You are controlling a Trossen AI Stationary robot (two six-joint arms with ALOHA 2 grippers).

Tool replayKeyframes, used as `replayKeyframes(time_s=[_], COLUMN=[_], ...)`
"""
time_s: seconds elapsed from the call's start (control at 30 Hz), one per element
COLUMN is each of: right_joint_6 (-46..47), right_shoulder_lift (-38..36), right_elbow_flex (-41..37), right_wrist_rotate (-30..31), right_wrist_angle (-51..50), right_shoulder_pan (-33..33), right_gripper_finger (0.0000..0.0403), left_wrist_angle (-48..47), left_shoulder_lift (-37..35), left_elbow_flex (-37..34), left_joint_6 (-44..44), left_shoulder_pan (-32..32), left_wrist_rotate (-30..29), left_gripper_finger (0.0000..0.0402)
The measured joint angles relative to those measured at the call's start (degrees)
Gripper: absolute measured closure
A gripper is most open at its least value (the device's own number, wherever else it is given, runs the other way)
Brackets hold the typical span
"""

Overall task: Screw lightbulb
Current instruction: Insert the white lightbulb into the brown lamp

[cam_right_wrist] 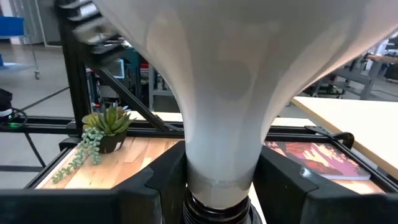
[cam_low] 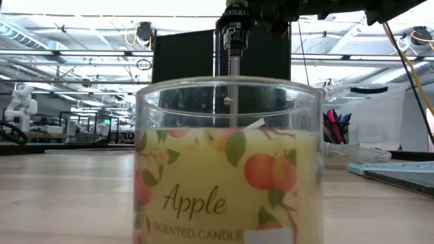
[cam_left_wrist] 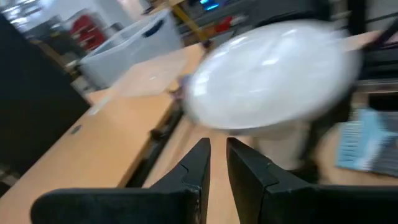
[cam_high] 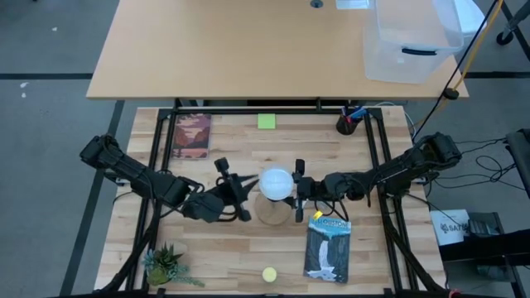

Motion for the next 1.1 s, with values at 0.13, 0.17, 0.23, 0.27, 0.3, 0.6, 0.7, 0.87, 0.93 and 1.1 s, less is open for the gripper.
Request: replayKeyframes(time_s=[0.13,0.17,0.23,0.27,0.3,0.6,0.7,0.87,0.93,1.1], right_joint_6=[-0.1,-0.1,-0.3,-0.6,-0.8,-1.3,-1.8,-2.2,-2.2,-2.3], right_shoulder_lift=[0.0,0.0,0.0,0.0,0.0,0.0,0.0,0.0,0.0,0.0], right_elbow_flex=[0.0,0.0,0.0,0.0,0.0,0.0,0.0,0.0,0.0,0.0], right_wrist_rotate=[0.0,0.0,0.1,0.1,0.1,0.2,0.3,0.3,0.3,0.3], right_wrist_angle=[-0.2,-0.2,-0.3,-0.3,-0.3,-0.3,-0.3,-0.3,-0.3,-0.3], right_shoulder_pan=[0.0,0.0,0.0,0.0,0.0,0.0,0.0,0.0,0.0,0.0], right_gripper_finger=[0.0243,0.0243,0.0243,0.0243,0.0243,0.0243,0.0243,0.0243,0.0243,0.0243], left_wrist_angle=[-0.2,0.1,2.3,3.6,4.9,6.6,6.5,5.4,3.5,2.9], left_shoulder_lift=[-1.1,-1.9,-3.8,-4.5,-5.0,-3.9,-2.9,-0.8,0.0,1.2], left_elbow_flex=[-0.1,-0.1,0.0,0.0,0.0,0.0,0.0,-0.5,-1.4,-3.9], left_joint_6=[1.5,2.2,4.0,4.9,6.0,16.1,16.6,8.6,3.1,-5.8], left_shoulder_pan=[-0.8,-1.5,-2.6,-3.0,-3.3,-4.2,-5.2,-6.0,-5.1,-2.1], left_wrist_rotate=[-4.2,-4.3,-4.2,-3.4,-1.5,13.8,10.6,3.1,1.4,1.4], left_gripper_finger=[0.0344,0.0344,0.0344,0.0344,0.0344,0.0325,0.0277,0.0183,0.0157,0.0139])
